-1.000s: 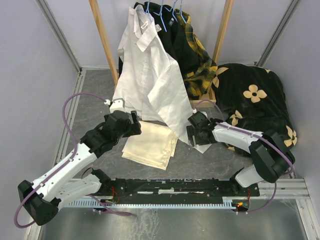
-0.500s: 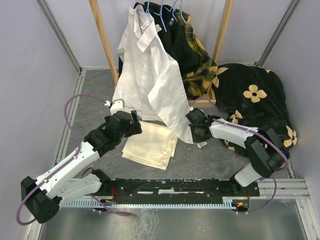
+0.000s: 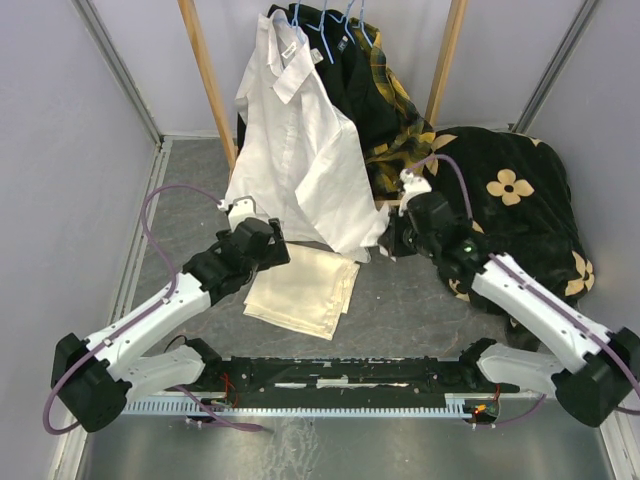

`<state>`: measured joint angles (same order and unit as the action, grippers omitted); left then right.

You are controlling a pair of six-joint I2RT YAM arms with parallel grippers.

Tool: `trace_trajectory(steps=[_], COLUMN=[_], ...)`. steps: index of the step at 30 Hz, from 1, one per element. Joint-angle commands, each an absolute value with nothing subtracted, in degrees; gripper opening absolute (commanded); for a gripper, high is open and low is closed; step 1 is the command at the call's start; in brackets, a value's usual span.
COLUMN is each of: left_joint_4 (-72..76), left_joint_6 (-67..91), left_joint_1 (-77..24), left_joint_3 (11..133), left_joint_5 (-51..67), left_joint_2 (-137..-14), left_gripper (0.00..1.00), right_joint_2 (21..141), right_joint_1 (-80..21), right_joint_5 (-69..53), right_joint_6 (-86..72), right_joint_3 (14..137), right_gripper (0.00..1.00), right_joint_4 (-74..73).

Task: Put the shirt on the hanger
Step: Adjust the shirt on the hanger.

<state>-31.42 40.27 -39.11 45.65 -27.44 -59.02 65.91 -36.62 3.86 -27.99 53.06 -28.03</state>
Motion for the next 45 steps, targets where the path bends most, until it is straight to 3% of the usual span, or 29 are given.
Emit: trace_trajectory(steps=[1, 11, 16, 22, 34, 36, 40, 42, 43, 44, 45], left_joint_4=[-26.1, -13.5, -7.6, -0.8, 9.3, 9.2, 8.4, 8.4, 7.3, 6.0, 4.9], left_joint_6=[42.9, 39.5, 38.9, 43.6, 50.6, 50.3, 49.7, 49.1, 47.9, 47.6, 47.2], left_joint_1=[-38.9, -39.9, -46.6, -49.0, -46.5, -45.4, -42.8, -41.7, -40.6, -40.3, -40.0], left_joint_3=[46.1, 46.2, 49.4, 50.6, 53.8, 55.5, 57.3, 57.0, 56.3, 56.1, 55.7], left_joint_5=[-28.0, -19.6, -23.1, -26.6, -29.1, -28.0, -24.7, -24.0, -24.2, -24.9, -26.0], left_joint_2=[-60.4, -69.7, -76.8, -83.4, -97.7, -100.4, -103.9, -104.2, -103.1, -102.3, -101.0], left_gripper=[0.99, 0.99, 0.99, 0.99, 0.99, 0.90, 0.56, 0.45, 0.18, 0.08, 0.03], right_joint_2=[59.9, 56.3, 59.6, 63.4, 60.5, 60.1, 59.3, 59.0, 58.8, 58.8, 58.8], right_joint_1=[-36.5, -36.5, -36.4, -36.3, -36.1, -36.1, -36.2, -36.2, -36.2, -36.2, -36.2], right_joint_5=[5.3, 8.6, 17.5, 18.8, 16.9, 16.6, 16.1, 15.8, 14.9, 14.6, 14.4], right_joint_6=[-28.6, -33.7, -34.5, -32.5, -32.5, -32.7, -33.0, -33.5, -33.8, -33.8, -33.8], right_joint_3=[62.3, 73.3, 81.1, 87.8, 84.7, 84.2, 82.9, 82.2, 81.3, 81.1, 80.7], right_gripper=[0.00, 0.00, 0.00, 0.00, 0.00, 0.00, 0.00, 0.00, 0.00, 0.00, 0.00], right_joint_4=[-30.0, -31.1, -35.0, -35.9, -37.0, -37.5, -38.0, -37.9, -37.7, -37.7, -37.5])
